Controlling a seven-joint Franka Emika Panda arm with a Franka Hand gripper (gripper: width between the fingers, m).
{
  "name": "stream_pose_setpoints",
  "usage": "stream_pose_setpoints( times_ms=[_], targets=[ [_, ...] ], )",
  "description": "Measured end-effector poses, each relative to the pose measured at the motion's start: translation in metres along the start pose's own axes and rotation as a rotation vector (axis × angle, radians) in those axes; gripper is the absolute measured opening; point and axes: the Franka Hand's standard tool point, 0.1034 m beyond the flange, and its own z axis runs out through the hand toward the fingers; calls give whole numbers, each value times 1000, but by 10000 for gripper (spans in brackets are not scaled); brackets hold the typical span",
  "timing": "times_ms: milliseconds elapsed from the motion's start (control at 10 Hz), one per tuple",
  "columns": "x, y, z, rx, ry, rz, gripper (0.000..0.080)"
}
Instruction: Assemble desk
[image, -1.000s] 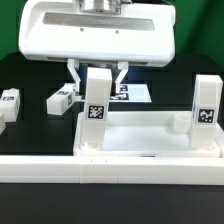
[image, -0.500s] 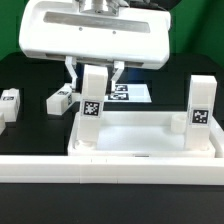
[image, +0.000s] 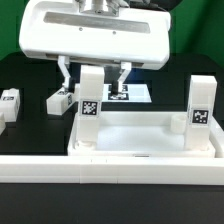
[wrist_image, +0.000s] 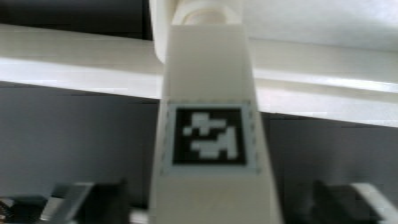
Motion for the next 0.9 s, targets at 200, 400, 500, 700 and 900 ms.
stream_pose_setpoints(
  times_ms=[200,400,500,700,900],
  targets=[
    [0,0,0,0,-1,0,633],
    [0,0,0,2,-7,0,646],
    [2,3,-3,3,-12,-1,648],
    [16,6,-21,16,-30,3,648],
    [26,12,-34,22,-44,11,648]
  ],
)
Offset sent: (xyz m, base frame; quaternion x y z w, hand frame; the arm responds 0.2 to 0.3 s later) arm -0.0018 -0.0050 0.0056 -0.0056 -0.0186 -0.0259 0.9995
